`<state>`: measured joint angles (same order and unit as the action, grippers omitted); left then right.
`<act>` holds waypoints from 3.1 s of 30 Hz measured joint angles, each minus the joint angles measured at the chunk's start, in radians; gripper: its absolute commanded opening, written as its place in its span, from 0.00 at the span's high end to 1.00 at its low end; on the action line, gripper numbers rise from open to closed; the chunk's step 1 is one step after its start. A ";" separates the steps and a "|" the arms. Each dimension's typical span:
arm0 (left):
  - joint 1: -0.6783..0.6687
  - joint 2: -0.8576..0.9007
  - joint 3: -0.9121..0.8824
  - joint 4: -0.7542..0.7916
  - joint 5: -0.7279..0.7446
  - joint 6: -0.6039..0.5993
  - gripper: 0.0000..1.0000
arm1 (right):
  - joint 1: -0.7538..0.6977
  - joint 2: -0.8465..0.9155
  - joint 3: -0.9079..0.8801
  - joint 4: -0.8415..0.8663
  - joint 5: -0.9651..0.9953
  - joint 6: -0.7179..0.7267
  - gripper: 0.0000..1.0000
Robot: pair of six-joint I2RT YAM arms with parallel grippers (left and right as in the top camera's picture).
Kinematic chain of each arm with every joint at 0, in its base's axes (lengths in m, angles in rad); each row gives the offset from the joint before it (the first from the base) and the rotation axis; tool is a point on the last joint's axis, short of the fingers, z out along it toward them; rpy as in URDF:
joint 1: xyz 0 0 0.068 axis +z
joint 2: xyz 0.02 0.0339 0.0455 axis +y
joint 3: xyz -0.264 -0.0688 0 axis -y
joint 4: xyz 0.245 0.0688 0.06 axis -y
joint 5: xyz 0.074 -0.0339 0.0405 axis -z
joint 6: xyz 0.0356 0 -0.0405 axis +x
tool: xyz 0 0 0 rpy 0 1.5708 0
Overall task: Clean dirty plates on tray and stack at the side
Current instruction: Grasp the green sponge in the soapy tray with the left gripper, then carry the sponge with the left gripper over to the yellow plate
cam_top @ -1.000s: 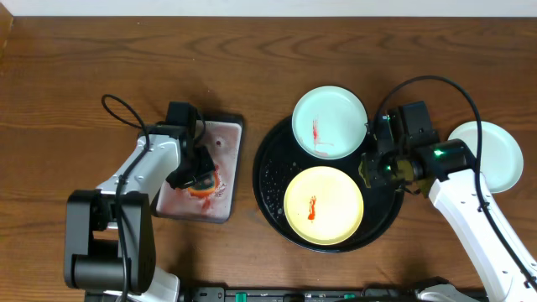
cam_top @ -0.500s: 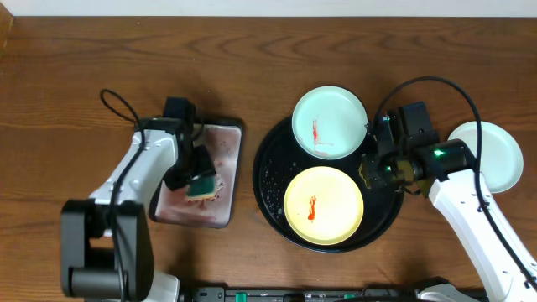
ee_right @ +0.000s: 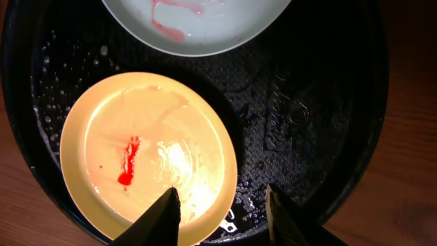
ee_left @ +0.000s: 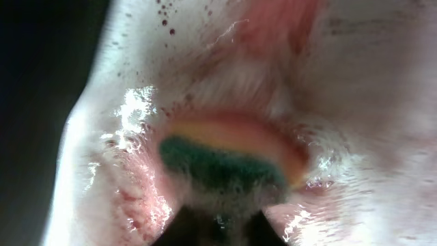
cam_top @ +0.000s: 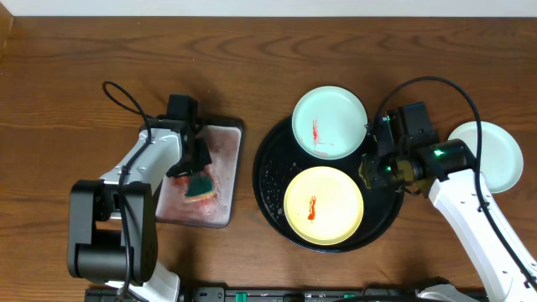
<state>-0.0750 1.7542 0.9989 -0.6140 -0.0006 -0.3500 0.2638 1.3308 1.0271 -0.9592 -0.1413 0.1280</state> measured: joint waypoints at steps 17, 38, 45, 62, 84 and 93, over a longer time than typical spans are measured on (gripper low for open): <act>-0.001 -0.164 0.031 -0.256 0.029 0.010 0.47 | 0.000 0.000 0.000 -0.002 0.000 0.002 0.61; -0.005 -0.119 -0.129 -0.021 0.100 0.006 0.93 | 0.000 0.000 0.000 -0.043 0.003 0.041 0.61; -0.006 -0.114 0.025 -0.281 0.107 0.011 0.93 | 0.000 0.013 0.000 -0.043 0.042 0.118 0.63; -0.277 -0.277 0.211 -0.433 0.237 -0.008 0.93 | -0.036 0.425 -0.011 -0.017 -0.119 -0.047 0.83; -0.661 0.000 0.193 -0.043 0.356 -0.279 0.93 | -0.045 0.401 -0.111 0.120 -0.128 0.054 0.99; -0.726 0.172 0.190 0.140 0.467 -0.392 0.92 | -0.045 0.396 -0.111 0.127 -0.116 0.085 0.99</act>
<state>-0.8009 1.9259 1.1889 -0.4744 0.4664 -0.7418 0.2192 1.7267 0.9161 -0.8326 -0.2573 0.2131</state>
